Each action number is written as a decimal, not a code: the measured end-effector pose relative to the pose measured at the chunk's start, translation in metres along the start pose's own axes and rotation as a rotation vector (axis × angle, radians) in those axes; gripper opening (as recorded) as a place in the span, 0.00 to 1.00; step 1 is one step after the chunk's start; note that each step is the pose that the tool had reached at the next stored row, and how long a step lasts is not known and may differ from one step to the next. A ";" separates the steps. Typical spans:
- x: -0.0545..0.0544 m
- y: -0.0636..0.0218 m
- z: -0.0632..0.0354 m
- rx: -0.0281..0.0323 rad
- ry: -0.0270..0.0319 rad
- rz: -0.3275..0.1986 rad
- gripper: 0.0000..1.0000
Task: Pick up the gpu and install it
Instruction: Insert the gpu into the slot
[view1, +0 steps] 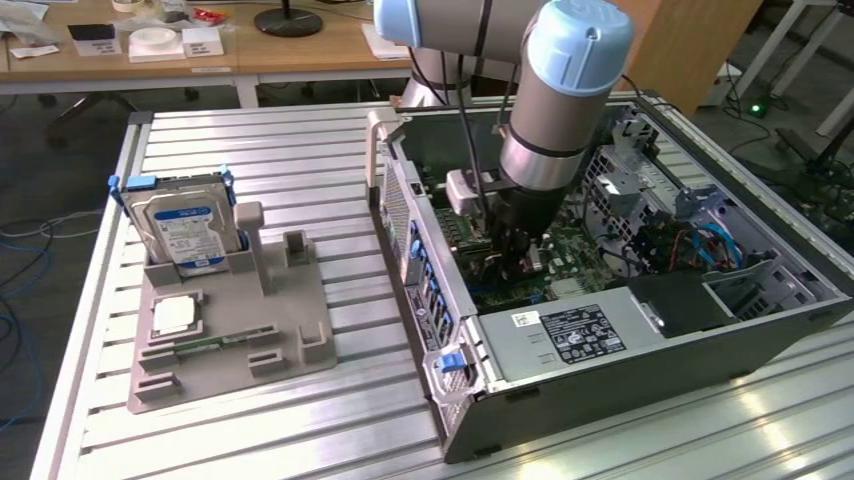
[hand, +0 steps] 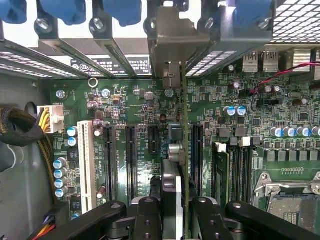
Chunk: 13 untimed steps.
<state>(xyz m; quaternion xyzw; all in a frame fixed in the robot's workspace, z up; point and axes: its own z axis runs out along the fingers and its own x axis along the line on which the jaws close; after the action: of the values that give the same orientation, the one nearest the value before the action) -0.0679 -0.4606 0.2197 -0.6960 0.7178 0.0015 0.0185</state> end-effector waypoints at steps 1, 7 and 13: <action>0.000 0.0001 0.0005 -0.0002 0.0003 0.000 0.28; 0.000 0.0002 0.0022 0.0001 -0.0003 0.000 0.28; 0.000 0.0003 0.0021 0.0003 -0.0003 0.000 0.28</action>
<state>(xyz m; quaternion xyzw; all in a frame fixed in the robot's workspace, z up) -0.0681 -0.4604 0.2175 -0.6959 0.7178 0.0015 0.0187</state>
